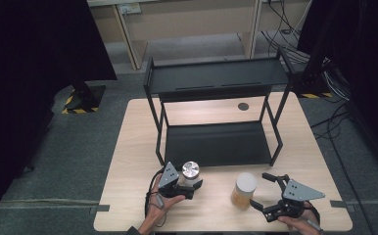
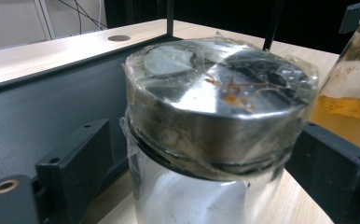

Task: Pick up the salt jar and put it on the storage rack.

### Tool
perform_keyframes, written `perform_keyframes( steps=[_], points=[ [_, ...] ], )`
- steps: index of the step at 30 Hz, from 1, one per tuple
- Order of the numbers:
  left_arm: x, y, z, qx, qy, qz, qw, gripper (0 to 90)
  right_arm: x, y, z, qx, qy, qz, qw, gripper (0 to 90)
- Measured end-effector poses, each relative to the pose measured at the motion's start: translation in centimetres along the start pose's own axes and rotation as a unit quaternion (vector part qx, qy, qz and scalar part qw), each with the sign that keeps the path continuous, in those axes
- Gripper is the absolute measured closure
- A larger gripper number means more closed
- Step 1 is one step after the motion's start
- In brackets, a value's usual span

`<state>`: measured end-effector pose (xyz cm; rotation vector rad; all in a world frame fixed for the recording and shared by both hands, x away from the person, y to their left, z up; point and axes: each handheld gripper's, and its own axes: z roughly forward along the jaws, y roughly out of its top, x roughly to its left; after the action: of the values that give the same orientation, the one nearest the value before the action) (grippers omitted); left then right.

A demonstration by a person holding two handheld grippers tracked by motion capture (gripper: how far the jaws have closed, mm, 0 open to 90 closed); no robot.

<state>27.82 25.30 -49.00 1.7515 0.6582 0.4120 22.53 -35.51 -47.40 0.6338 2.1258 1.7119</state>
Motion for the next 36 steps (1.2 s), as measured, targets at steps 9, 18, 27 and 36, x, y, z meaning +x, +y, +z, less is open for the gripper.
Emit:
perform_keyframes(
  steps=[9, 18, 27, 36],
  points=[
    [0.2, 0.2, 0.3, 0.006, -0.005, -0.003, 1.0, 22.9, 0.0, 0.0, 0.0, 0.001, 0.0, 0.0, 1.0, 1.1],
    [0.3, 0.4, 0.3, 0.007, -0.008, 0.003, 0.9999, 30.6, 0.0, 0.0, 0.1, 0.002, 0.001, 0.0, 1.0, 1.1],
    [0.3, 0.8, -0.2, 0.0, -0.007, 0.011, 0.9999, 30.8, 0.0, 0.0, 0.1, 0.002, 0.002, 0.0, 1.0, 1.1],
    [0.3, 1.4, -0.6, 0.002, -0.016, 0.014, 0.9998, 30.8, 0.0, 0.0, 0.1, 0.002, 0.002, -0.001, 1.0, 1.1]
  ],
)
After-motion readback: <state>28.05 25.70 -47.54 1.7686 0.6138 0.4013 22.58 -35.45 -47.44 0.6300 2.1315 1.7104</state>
